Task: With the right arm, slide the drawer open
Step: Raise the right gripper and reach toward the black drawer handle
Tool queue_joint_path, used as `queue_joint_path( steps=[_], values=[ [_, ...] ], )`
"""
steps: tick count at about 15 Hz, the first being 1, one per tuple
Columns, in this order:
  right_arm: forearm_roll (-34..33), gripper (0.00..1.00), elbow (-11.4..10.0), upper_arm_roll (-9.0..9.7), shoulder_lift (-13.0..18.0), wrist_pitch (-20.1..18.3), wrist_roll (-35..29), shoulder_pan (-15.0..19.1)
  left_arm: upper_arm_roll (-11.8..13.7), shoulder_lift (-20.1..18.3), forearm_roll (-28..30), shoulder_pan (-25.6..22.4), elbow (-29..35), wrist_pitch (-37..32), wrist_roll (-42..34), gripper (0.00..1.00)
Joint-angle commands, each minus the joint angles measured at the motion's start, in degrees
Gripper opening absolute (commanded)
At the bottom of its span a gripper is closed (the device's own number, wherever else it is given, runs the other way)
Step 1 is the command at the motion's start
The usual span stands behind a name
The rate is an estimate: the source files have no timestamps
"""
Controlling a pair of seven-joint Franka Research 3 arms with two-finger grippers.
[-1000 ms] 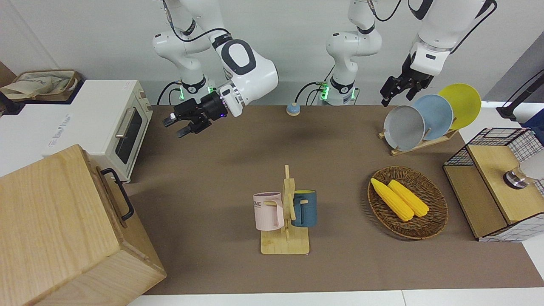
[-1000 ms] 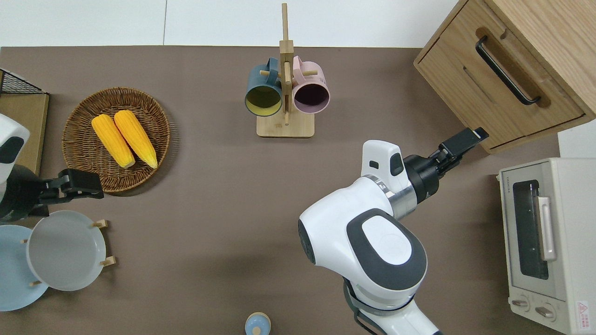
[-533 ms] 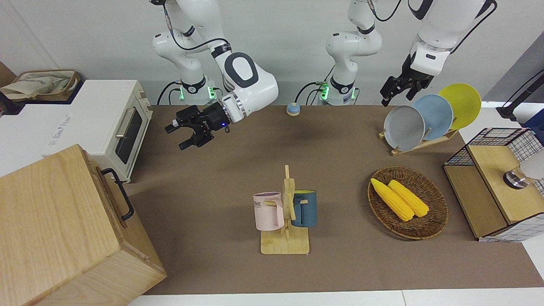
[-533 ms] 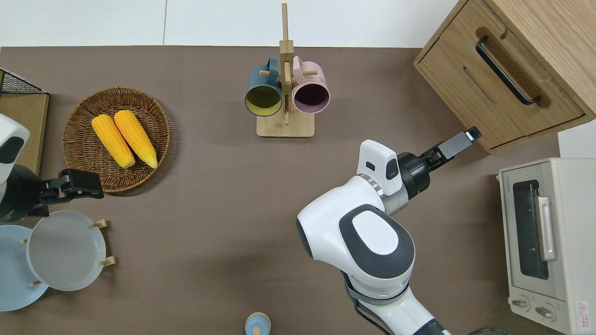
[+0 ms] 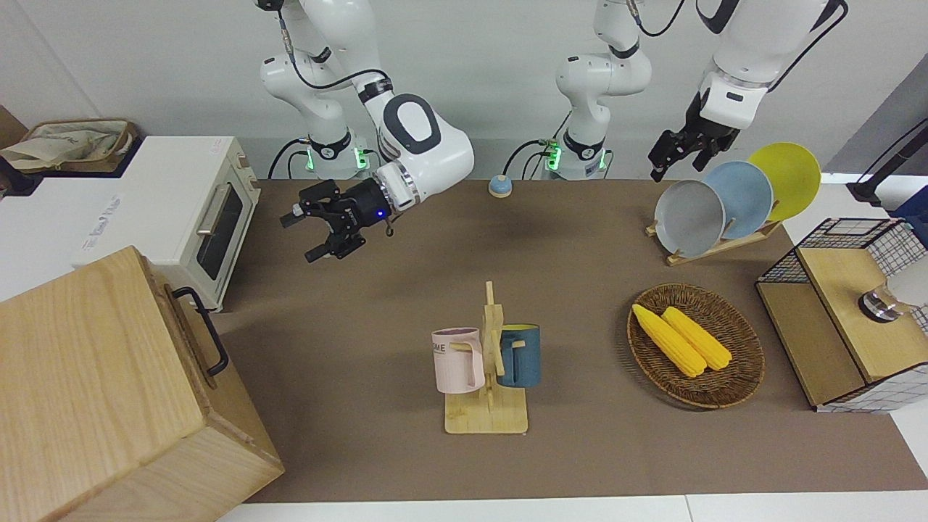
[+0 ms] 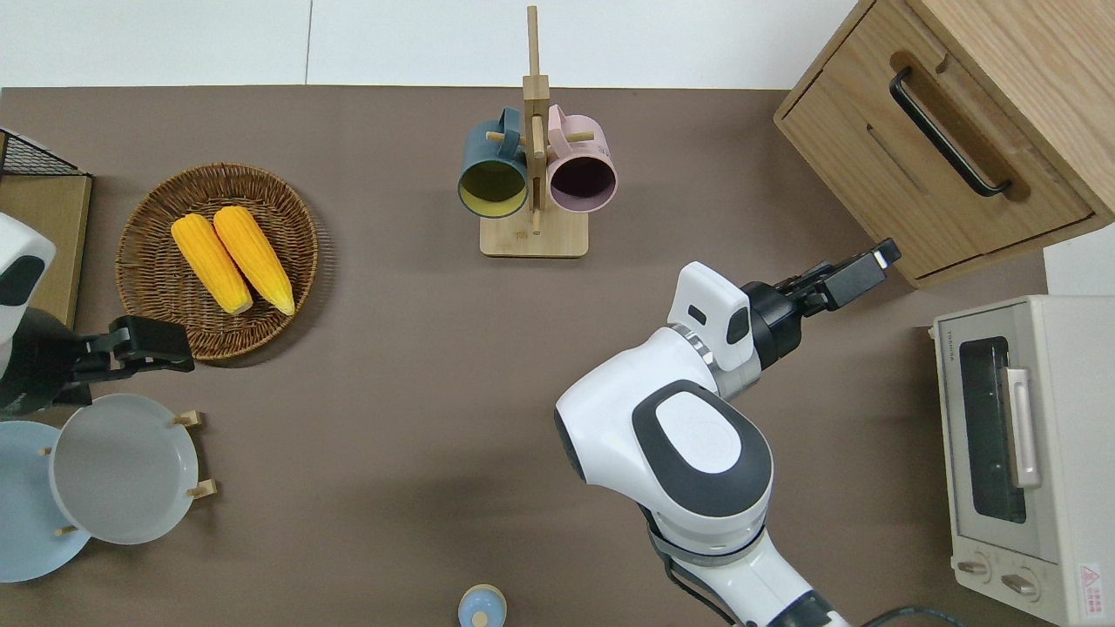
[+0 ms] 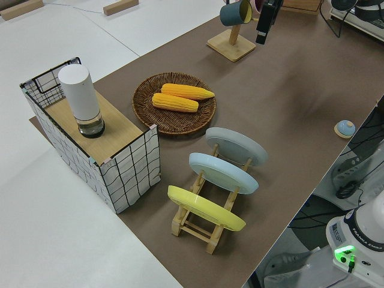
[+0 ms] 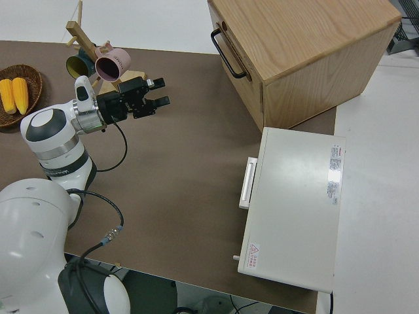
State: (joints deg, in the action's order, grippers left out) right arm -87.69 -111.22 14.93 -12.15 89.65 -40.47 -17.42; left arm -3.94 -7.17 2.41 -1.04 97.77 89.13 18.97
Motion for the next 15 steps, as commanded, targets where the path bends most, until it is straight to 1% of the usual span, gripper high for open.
queue_joint_path(
  steps=[1, 2, 5, 9, 10, 12, 13, 15],
  values=[
    [-4.94, 0.990, -0.14, -1.21, -2.09, 3.24, -1.80, 1.43, 0.25, -0.47, 0.05, 0.07, -0.21, -0.97, -0.51, 0.99],
    [-5.91, 0.990, -0.14, -2.44, -2.26, 4.03, -1.80, 1.51, 0.25, -0.47, 0.05, 0.07, -0.21, -0.97, -0.51, 0.99],
    [-9.25, 0.990, 0.12, -5.95, -2.88, 8.16, -1.89, 1.86, 0.25, -0.47, 0.05, 0.07, -0.21, -0.97, -0.60, 0.99],
    [-12.50, 0.987, 0.83, -9.47, -3.93, 12.64, -1.89, 2.57, 0.25, -0.47, 0.05, 0.07, -0.21, -0.97, -0.51, 0.99],
    [-13.64, 0.985, 1.00, -10.78, -4.11, 13.87, -2.24, 2.83, 0.25, -0.47, 0.05, 0.07, -0.21, -0.89, -0.51, 0.99],
    [-15.23, 0.981, 1.27, -11.94, -4.37, 16.33, -3.21, 3.27, 0.25, -0.47, 0.05, 0.07, -0.21, -0.89, -0.51, 0.99],
    [-15.84, 0.979, 1.44, -12.46, -4.64, 16.87, -3.38, 3.71, 0.25, -0.47, 0.05, 0.07, -0.21, -0.97, -0.51, 0.99],
    [-17.25, 0.975, 2.32, -13.52, -5.25, 18.53, -3.83, 4.06, 0.25, -0.47, 0.05, 0.07, -0.21, -0.89, -0.51, 0.99]
  ],
)
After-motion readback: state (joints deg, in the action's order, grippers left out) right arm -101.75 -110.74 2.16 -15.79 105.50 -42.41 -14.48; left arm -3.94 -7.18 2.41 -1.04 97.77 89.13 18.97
